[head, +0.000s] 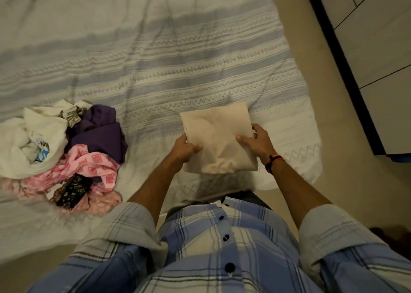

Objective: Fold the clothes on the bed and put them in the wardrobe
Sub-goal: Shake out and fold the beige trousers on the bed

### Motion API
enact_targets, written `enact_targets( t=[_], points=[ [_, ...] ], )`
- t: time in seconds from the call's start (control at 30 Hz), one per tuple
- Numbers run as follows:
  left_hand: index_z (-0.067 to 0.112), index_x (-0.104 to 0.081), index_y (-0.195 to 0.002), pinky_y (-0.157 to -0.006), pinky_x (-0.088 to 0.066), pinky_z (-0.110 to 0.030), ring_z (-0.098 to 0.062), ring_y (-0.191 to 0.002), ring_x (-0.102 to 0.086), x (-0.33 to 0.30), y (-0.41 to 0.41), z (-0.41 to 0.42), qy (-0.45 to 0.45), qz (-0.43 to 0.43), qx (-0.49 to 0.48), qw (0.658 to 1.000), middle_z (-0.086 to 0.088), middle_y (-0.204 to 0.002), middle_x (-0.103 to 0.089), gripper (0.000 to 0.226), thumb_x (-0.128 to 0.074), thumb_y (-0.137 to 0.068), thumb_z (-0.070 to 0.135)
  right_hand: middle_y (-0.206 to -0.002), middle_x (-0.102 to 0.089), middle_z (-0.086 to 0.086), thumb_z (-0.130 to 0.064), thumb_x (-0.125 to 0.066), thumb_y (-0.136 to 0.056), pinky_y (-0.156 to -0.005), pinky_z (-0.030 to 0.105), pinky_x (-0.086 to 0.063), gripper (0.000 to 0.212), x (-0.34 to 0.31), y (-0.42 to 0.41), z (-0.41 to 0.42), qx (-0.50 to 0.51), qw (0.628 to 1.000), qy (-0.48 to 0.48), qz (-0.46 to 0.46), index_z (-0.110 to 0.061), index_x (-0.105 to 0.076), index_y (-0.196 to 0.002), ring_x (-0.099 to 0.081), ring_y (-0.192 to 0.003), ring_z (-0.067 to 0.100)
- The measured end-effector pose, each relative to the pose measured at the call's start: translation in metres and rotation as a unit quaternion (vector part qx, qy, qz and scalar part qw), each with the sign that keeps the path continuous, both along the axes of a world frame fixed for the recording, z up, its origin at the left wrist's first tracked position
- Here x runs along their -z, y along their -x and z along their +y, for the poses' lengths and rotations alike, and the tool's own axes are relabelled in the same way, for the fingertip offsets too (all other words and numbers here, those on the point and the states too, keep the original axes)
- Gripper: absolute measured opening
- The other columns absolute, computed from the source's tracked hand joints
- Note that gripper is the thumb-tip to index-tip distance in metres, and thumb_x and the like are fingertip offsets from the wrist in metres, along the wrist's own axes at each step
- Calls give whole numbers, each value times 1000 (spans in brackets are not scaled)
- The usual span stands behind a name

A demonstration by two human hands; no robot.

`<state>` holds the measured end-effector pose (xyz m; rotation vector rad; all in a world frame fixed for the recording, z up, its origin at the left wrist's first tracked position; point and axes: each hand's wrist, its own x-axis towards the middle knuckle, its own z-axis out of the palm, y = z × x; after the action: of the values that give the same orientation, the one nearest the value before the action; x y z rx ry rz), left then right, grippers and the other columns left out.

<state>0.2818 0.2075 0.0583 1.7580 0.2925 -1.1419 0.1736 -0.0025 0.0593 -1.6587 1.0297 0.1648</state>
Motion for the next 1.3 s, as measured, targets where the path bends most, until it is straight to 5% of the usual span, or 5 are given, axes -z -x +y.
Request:
enact_targets(
  t=[0.43,0.8,1.3],
  points=[
    [18,-53,-134,-84,-50,-40,-29,-111,-59,-4,52,-126,-4,-27,-53,998,-8,-125,-63,50,-67,-87,4,-113,-67,6,-15,-77,-83,-85,36,-54,45,1,35,-139,-42,998,-38,-22,-9,-58,-124,-64,-95,17],
    [13,-51,-136,-89,-50,-40,-25,-107,-57,40,117,-242,-40,15,-76,996,-6,-125,-61,52,-68,-88,4,-122,-66,7,-17,-75,-84,-96,44,-53,47,32,93,-257,-58,994,-56,71,-12,-56,-127,-63,-108,24],
    [11,-43,-140,-86,-51,-38,-24,-109,-60,103,107,-289,-99,11,-105,990,-10,-129,-60,54,-63,-90,5,-129,-63,3,-17,-68,-90,-102,41,-49,51,88,85,-315,-32,994,-41,93,-15,-52,-138,-61,-115,23]
  ],
)
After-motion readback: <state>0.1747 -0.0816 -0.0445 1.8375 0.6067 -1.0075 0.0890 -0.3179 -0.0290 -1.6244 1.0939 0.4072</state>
